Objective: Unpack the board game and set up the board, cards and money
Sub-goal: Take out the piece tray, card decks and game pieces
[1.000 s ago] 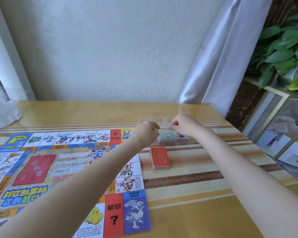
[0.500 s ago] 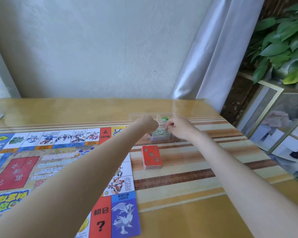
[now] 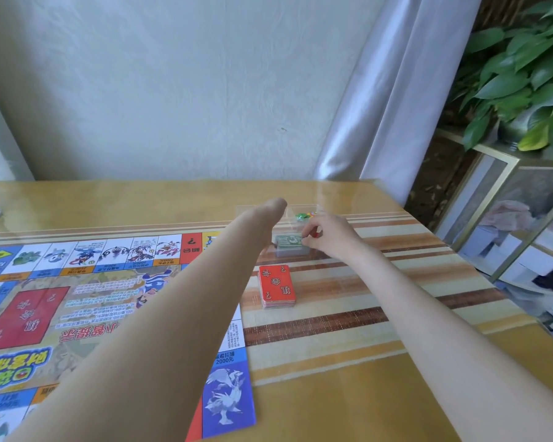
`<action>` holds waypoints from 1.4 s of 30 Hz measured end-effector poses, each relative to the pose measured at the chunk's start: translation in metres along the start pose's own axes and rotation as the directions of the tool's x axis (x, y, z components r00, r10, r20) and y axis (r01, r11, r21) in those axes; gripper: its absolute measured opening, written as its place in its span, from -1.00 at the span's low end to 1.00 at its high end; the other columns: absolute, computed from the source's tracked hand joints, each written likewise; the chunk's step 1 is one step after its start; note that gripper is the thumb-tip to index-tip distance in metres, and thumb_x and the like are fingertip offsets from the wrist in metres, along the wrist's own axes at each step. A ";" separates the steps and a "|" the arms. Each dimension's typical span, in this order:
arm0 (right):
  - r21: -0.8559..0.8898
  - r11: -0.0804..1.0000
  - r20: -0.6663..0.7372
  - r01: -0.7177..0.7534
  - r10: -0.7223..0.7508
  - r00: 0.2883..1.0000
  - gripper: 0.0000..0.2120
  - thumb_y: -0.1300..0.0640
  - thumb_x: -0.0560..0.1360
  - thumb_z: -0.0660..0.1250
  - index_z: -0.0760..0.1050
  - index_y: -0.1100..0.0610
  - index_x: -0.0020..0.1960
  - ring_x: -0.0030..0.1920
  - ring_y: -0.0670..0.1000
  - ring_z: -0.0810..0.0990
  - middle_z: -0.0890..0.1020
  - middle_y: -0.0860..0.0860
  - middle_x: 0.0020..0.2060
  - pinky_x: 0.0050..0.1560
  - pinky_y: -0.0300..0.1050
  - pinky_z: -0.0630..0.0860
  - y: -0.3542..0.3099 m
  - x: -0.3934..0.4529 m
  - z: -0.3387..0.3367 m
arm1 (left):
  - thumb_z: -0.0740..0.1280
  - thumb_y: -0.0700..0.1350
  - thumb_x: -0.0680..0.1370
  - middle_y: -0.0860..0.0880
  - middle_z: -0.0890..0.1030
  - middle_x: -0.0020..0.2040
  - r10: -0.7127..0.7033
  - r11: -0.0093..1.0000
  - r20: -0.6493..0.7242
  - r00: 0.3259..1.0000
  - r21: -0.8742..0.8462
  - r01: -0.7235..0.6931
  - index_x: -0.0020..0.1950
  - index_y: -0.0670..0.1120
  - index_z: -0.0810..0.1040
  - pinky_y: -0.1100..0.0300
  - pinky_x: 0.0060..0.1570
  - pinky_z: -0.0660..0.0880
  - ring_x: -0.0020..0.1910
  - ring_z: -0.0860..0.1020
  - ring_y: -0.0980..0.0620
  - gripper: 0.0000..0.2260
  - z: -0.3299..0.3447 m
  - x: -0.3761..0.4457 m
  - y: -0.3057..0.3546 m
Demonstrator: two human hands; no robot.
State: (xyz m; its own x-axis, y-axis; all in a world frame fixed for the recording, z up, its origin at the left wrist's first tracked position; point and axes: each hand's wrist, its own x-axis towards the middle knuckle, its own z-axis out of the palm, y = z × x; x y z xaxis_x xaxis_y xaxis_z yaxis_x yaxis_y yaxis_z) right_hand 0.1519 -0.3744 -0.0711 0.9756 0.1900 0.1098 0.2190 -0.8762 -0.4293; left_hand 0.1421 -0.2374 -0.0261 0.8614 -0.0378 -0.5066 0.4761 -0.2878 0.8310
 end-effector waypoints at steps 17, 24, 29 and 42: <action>0.034 0.999 -0.028 0.037 -0.036 0.999 -0.70 0.23 0.44 0.37 0.28 0.08 0.02 -0.03 0.00 0.35 0.39 -0.04 -0.02 -0.12 -0.16 0.24 0.001 0.001 0.001 | 0.22 -0.20 0.55 -0.20 0.52 0.16 0.372 0.837 -0.205 0.905 0.495 -0.232 0.26 -0.27 0.35 0.08 -0.02 0.44 0.15 0.50 -0.15 -0.70 0.023 0.011 -0.014; 0.199 0.969 -0.084 0.144 -0.130 0.988 -0.84 0.11 0.47 0.33 0.36 0.12 -0.07 -0.01 0.07 0.49 0.54 0.04 -0.05 -0.02 -0.08 0.41 -0.012 -0.011 -0.008 | 0.35 -0.21 0.45 -0.16 0.55 0.10 0.444 0.882 -0.316 0.839 0.317 -0.348 0.19 -0.14 0.37 0.05 0.07 0.52 0.06 0.58 -0.16 -0.66 0.006 0.007 -0.009; -0.055 0.960 0.004 0.274 -0.274 0.962 -0.73 0.19 0.40 0.41 0.31 0.11 -0.08 -0.13 0.02 0.40 0.47 0.00 -0.09 -0.16 -0.19 0.35 -0.028 -0.023 -0.028 | 0.34 -0.30 0.44 -0.16 0.55 0.01 0.456 0.889 -0.290 0.841 0.117 -0.442 0.10 -0.11 0.38 0.02 -0.15 0.61 -0.24 0.62 -0.10 -0.71 -0.006 -0.010 -0.010; 0.047 0.977 0.215 0.207 -0.212 0.953 -0.72 0.21 0.32 0.51 0.40 0.08 -0.17 -0.19 -0.21 0.42 0.48 -0.20 -0.23 -0.17 -0.28 0.33 0.002 -0.058 -0.030 | 0.47 -0.16 0.41 -0.09 0.65 0.05 0.544 0.557 0.235 0.805 0.616 -0.556 0.13 -0.16 0.61 0.13 0.09 0.48 0.02 0.58 -0.02 -0.69 0.009 -0.020 -0.043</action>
State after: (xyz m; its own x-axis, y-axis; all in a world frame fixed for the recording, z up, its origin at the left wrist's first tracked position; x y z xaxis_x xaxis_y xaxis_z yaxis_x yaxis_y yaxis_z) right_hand 0.0951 -0.3999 -0.0516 0.8868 0.4622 0.0031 0.4165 -0.7963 -0.4387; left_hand 0.1026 -0.2332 -0.0539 0.9111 -0.4121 -0.0100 -0.3232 -0.7290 0.6034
